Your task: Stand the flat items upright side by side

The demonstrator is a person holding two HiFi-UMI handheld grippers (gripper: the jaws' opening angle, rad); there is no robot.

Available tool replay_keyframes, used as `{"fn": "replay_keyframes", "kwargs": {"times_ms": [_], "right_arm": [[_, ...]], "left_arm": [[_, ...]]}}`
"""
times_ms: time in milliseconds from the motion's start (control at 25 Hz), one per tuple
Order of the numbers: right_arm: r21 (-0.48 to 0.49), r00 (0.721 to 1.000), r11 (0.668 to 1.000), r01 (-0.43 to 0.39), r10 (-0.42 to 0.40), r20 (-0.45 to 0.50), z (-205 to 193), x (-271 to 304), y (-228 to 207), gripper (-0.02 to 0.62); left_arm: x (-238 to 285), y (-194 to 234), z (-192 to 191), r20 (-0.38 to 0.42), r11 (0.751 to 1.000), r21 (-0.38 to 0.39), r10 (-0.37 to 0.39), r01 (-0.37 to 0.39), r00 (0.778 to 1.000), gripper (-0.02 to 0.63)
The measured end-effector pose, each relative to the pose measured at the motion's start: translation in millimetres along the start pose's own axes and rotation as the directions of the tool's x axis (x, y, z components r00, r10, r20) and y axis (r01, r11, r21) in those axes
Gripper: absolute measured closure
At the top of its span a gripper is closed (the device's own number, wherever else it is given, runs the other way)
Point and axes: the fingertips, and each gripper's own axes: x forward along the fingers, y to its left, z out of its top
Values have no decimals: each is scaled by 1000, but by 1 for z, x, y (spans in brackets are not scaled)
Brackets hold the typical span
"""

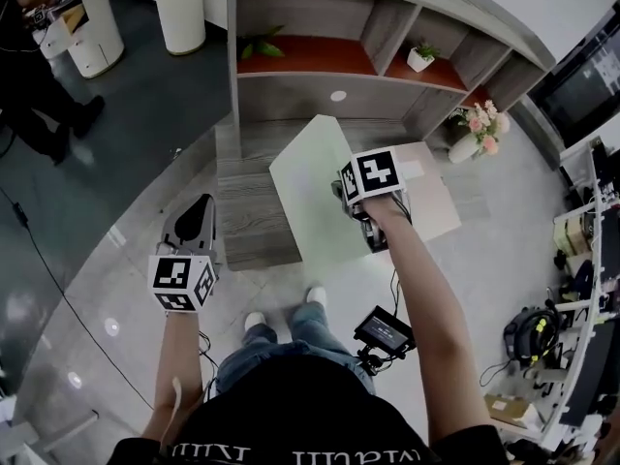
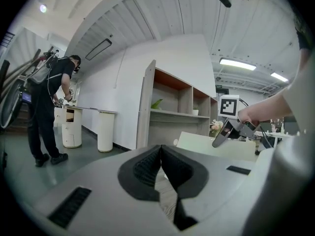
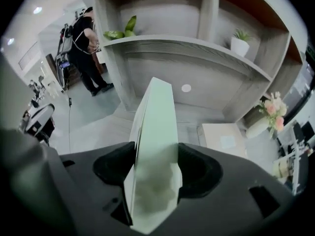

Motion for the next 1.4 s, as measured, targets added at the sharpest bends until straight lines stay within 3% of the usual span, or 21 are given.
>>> {"fn": "replay_keyframes", "kwargs": {"times_ms": [120, 280, 480, 760, 880, 1040, 1200, 1400], "right_arm": [[-116, 996, 990, 80, -83, -27, 10, -3, 8, 307], [-282, 984, 947, 152, -171, -43, 15, -1, 26, 298], [-362, 987, 923, 133, -158, -41, 15, 0, 36, 286], [-376, 995, 926, -27, -11, -100, 22, 2, 43, 229], [-396, 987, 916, -63, -1, -159, 25, 13, 42, 224], [-387, 963, 916, -105, -5, -271, 21, 34, 45, 225], [-287, 902, 935, -210, 73, -425, -3, 55, 52, 231], [-317, 900, 926, -203, 49, -433, -3, 56, 50, 304]], "left_arm": [[-1, 2, 5, 10, 1000, 7, 4, -4, 1000, 592], [-1, 11, 10, 25, 1000, 2, 22, -22, 999, 592], [-3, 24, 12, 40, 998, -19, 57, -56, 998, 592], [-7, 33, 5, 37, 995, -40, 95, -94, 995, 592], [-10, 34, 3, 35, 993, -43, 111, -109, 993, 592], [-18, 40, 0, 30, 988, -51, 144, -142, 989, 592], [-27, 43, -4, 22, 983, -55, 177, -176, 984, 592], [-38, 47, -4, 19, 977, -58, 209, -207, 978, 592]]}}
